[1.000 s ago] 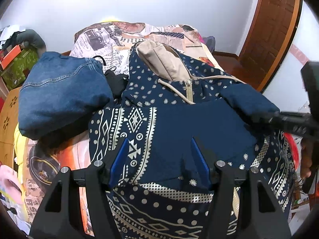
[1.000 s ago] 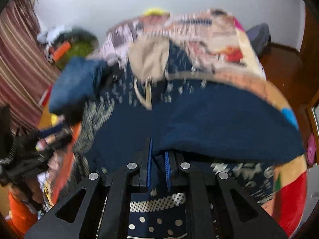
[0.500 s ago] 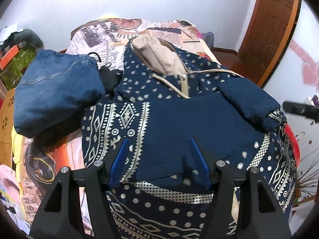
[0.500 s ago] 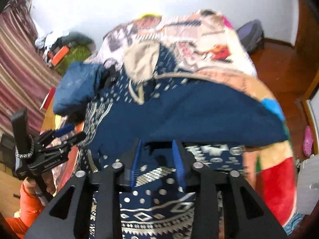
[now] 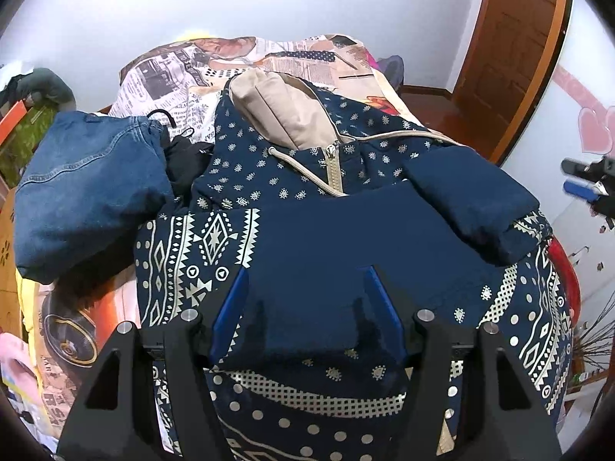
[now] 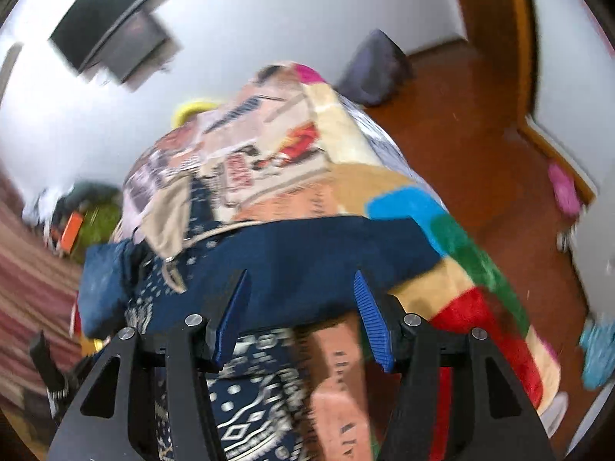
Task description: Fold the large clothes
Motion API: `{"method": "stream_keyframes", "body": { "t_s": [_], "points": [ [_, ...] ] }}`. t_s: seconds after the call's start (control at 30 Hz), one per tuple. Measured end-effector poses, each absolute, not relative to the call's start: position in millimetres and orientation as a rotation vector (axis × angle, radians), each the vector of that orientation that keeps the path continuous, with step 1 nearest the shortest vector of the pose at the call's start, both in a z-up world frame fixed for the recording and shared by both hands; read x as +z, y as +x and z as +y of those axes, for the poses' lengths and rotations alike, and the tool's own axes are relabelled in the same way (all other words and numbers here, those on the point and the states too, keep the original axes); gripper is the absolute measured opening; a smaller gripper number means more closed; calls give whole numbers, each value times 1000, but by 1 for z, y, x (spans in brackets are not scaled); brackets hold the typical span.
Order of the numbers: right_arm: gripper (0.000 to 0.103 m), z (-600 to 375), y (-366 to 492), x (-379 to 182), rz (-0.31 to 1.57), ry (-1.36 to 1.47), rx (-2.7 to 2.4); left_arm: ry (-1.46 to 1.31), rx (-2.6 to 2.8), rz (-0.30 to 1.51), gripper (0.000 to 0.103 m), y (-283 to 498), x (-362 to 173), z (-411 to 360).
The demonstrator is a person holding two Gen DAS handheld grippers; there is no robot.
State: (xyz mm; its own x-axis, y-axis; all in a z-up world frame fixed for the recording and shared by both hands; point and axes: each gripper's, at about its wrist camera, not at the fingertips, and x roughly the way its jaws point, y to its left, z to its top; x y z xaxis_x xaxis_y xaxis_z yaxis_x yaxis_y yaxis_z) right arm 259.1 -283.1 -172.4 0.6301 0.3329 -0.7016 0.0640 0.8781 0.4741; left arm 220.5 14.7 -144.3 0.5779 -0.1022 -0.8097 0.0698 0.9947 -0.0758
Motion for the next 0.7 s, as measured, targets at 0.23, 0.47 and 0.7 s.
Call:
{"method": "stream_keyframes", "body": {
  "t_s": [0.23, 0.47, 0.7],
  "points": [
    [52, -303, 280, -235, 1019, 664, 150, -35, -85, 988, 62, 231, -157, 14],
    [48, -310, 293, -250, 995, 735, 149, -37, -73, 1005, 62, 236, -164, 16],
    [11, -298, 300, -227, 920, 644, 160, -38, -63, 988, 62, 234, -161, 23]
  ]
}}
